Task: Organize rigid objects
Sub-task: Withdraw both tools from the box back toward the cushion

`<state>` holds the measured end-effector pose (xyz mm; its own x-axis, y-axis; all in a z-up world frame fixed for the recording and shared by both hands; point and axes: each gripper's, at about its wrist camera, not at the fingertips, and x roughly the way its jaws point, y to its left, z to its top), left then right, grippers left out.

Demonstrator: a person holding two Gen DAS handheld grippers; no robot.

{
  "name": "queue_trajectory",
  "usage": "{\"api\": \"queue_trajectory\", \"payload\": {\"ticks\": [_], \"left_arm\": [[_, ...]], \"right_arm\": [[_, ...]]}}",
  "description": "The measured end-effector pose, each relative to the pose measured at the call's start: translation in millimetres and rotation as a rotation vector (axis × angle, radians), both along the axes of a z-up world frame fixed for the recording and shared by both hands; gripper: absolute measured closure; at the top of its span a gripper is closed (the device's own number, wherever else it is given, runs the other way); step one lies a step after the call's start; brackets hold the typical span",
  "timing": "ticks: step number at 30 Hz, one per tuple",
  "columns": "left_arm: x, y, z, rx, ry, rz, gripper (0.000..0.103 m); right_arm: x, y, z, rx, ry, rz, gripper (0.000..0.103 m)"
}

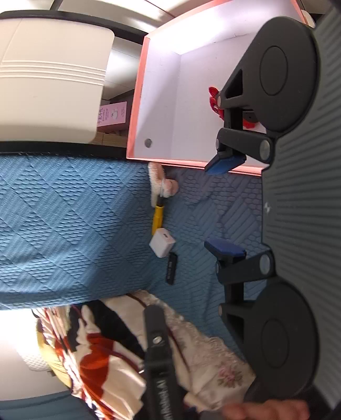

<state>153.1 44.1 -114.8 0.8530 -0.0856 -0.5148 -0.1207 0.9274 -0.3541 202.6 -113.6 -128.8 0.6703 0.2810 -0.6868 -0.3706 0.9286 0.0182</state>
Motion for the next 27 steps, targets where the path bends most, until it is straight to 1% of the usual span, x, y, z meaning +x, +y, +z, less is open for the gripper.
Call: {"api": "queue_trajectory", "payload": {"ticks": [4,5,7,8,10,11,13,17,20,23,27], "left_arm": [[-7.4,6.0,-7.9,0.019,0.005,0.025,0.038],[-8.1,7.6,-11.9,0.013,0.012,0.030,0.032],[-7.2,9.7,-22.7,-0.006,0.026,0.010,0.031],[-4.7,9.7,-27.8,-0.006,0.035,-0.006,0.031],[3.2,11.3,-36.8,0.013,0.066,-0.002,0.031],[7.6,12.9,-41.1,0.018,0.077,0.001,0.031],[16.7,17.9,-50.9,0.013,0.095,-0.015,0.031],[39.8,32.0,-66.0,0.014,0.128,-0.034,0.031],[61.9,44.6,-73.9,-0.019,0.147,-0.030,0.031],[83.6,53.4,-80.5,-0.062,0.158,-0.026,0.031],[112.3,56.7,-90.9,-0.051,0.197,-0.027,0.031]], "right_arm": [[-4.9,0.7,-8.6,-0.009,-0.002,0.006,0.046],[-6.3,1.1,-10.3,-0.014,-0.009,0.008,0.046],[-7.2,2.5,-12.5,0.022,-0.016,0.010,0.046],[-7.7,5.8,-13.9,0.038,-0.031,0.039,0.046],[-7.1,15.3,-20.2,0.016,-0.072,0.070,0.046],[-5.4,20.2,-24.0,-0.002,-0.081,0.077,0.046],[0.5,26.2,-30.7,-0.019,-0.068,0.095,0.046],[9.5,31.1,-32.7,-0.033,-0.082,0.112,0.046],[21.3,35.7,-36.0,-0.067,-0.097,0.122,0.046],[34.0,44.2,-39.1,-0.135,-0.128,0.136,0.046],[54.3,60.2,-43.1,-0.179,-0.151,0.183,0.047]]}}
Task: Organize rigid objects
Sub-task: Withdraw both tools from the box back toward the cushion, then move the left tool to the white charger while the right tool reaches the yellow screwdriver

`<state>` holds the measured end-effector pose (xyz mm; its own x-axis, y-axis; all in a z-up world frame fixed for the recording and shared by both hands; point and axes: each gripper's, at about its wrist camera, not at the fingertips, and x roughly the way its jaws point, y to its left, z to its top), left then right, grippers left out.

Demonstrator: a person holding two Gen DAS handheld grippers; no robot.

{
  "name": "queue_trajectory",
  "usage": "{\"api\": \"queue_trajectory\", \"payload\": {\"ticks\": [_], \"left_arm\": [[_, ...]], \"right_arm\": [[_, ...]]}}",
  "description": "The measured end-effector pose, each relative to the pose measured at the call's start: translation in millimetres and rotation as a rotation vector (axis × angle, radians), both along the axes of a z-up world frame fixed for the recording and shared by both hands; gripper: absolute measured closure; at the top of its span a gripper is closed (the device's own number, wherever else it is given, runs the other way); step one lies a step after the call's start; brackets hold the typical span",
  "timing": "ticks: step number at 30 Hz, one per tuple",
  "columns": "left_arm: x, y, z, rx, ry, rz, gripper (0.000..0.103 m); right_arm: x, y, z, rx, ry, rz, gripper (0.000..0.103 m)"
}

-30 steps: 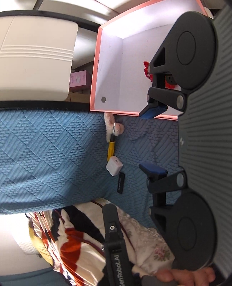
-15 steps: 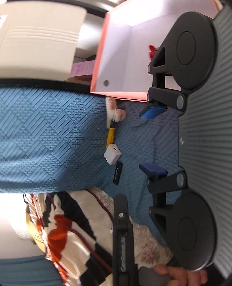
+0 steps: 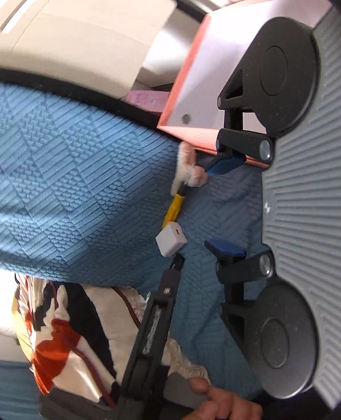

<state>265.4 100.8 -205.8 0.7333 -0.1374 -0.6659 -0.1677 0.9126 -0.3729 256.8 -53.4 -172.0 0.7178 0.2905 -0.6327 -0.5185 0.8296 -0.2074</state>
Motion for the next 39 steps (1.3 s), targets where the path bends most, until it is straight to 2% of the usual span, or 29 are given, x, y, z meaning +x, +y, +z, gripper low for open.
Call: {"api": "queue_trajectory", "payload": {"ticks": [2,5,14,18,20,23,27,31,36,39], "left_arm": [[13.9,2.6,-5.1,-0.001,0.018,-0.019,0.031],[34.0,12.6,-13.9,-0.048,0.041,-0.036,0.031],[89.5,34.7,-36.5,0.013,0.098,-0.050,0.031],[106.6,53.4,-45.2,-0.025,0.100,-0.039,0.031],[113.8,56.5,-52.0,-0.045,0.116,-0.037,0.032],[121.8,52.9,-58.5,-0.032,0.136,-0.066,0.032],[128.1,54.6,-60.5,-0.034,0.129,-0.072,0.032],[130.4,60.6,-61.6,-0.077,0.117,-0.069,0.032],[130.5,67.9,-64.8,-0.110,0.124,-0.056,0.032],[130.4,67.6,-64.3,-0.089,0.127,-0.058,0.032]], "right_arm": [[9.1,11.6,-4.1,-0.028,-0.023,0.006,0.047],[22.8,34.3,-16.9,-0.079,-0.029,0.031,0.050],[72.3,76.6,-61.9,-0.219,-0.029,0.099,0.051],[89.6,81.7,-82.2,-0.289,-0.028,0.109,0.052],[96.0,83.0,-90.4,-0.318,-0.040,0.124,0.052],[106.2,87.4,-105.8,-0.379,-0.061,0.144,0.052],[112.9,93.3,-117.3,-0.462,-0.123,0.180,0.052],[119.6,100.6,-116.8,-0.504,-0.112,0.219,0.052],[129.7,105.7,-135.7,-0.579,-0.116,0.224,0.053],[136.7,107.6,-142.6,-0.597,-0.125,0.214,0.066]]}}
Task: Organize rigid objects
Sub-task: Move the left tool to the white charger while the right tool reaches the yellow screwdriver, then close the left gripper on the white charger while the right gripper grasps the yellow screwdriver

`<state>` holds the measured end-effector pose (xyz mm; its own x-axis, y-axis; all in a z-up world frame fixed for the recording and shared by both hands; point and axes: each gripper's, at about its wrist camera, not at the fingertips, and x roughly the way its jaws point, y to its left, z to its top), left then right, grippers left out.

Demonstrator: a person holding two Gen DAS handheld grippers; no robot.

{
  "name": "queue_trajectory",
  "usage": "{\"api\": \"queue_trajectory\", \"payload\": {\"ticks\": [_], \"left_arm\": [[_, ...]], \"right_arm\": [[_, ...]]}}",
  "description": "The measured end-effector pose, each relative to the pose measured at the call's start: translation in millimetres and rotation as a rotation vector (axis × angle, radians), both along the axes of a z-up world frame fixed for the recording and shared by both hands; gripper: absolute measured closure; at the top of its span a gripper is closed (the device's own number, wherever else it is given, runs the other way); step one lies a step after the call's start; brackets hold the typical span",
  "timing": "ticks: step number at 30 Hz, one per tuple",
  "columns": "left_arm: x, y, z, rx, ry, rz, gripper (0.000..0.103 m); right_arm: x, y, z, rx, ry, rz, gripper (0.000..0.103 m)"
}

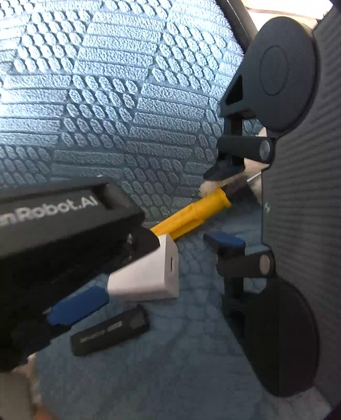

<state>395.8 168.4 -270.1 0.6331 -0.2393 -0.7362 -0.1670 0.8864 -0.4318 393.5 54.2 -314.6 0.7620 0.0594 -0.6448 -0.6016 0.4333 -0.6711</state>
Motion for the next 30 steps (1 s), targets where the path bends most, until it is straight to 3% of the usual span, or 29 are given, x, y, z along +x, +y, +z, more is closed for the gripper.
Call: {"api": "queue_trajectory", "payload": {"ticks": [1,8,15,25,30], "left_arm": [[-1.0,-0.2,0.6,0.004,-0.001,0.000,0.032],[-3.8,1.8,-0.2,-0.001,-0.001,-0.001,0.032],[-6.2,16.0,2.5,-0.043,-0.016,0.046,0.032],[-12.1,26.1,6.7,-0.061,-0.010,0.060,0.033],[-5.5,8.8,4.8,-0.061,-0.008,0.041,0.032]], "right_arm": [[1.6,0.7,-0.7,0.003,0.007,-0.002,0.071],[-5.1,-2.2,11.1,0.029,0.018,-0.004,0.074],[-5.7,-5.2,29.5,0.110,0.086,-0.022,0.077],[8.5,-24.1,77.5,0.347,0.230,-0.137,0.080],[24.2,-39.4,94.8,0.481,0.315,-0.218,0.080]]}}
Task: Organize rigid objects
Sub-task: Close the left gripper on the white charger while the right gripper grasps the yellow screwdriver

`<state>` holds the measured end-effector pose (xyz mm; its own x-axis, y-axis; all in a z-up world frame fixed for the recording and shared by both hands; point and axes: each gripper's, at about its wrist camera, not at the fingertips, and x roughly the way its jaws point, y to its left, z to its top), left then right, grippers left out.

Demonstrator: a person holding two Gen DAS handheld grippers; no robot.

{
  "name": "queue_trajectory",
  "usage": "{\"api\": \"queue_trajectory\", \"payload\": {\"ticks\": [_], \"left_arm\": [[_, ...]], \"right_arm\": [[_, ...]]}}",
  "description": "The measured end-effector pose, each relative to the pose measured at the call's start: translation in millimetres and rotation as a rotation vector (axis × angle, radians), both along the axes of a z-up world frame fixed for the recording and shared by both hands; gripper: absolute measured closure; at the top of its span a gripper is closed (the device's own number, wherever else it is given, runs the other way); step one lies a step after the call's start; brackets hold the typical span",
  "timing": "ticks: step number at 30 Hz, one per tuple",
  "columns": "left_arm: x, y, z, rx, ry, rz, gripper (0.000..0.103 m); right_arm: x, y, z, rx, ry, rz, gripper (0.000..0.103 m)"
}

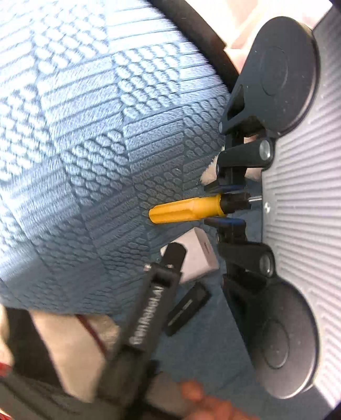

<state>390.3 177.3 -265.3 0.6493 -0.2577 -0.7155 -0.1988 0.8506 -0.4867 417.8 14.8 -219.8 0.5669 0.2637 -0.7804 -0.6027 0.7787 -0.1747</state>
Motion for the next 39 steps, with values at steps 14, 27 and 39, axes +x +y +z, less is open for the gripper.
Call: {"api": "queue_trajectory", "payload": {"ticks": [14,27,39], "left_arm": [[11.2,-33.4,-4.1,0.093,0.018,-0.064,0.032],[21.1,-60.9,-14.2,0.256,0.037,-0.140,0.029],[28.0,-69.1,-18.3,0.295,0.021,-0.139,0.030]], "right_arm": [[-13.3,-27.9,-23.9,0.083,0.215,-0.130,0.080],[-30.9,-16.9,-41.5,0.076,0.308,-0.087,0.080],[-27.5,-18.1,-43.3,0.094,0.318,-0.118,0.080]]}}
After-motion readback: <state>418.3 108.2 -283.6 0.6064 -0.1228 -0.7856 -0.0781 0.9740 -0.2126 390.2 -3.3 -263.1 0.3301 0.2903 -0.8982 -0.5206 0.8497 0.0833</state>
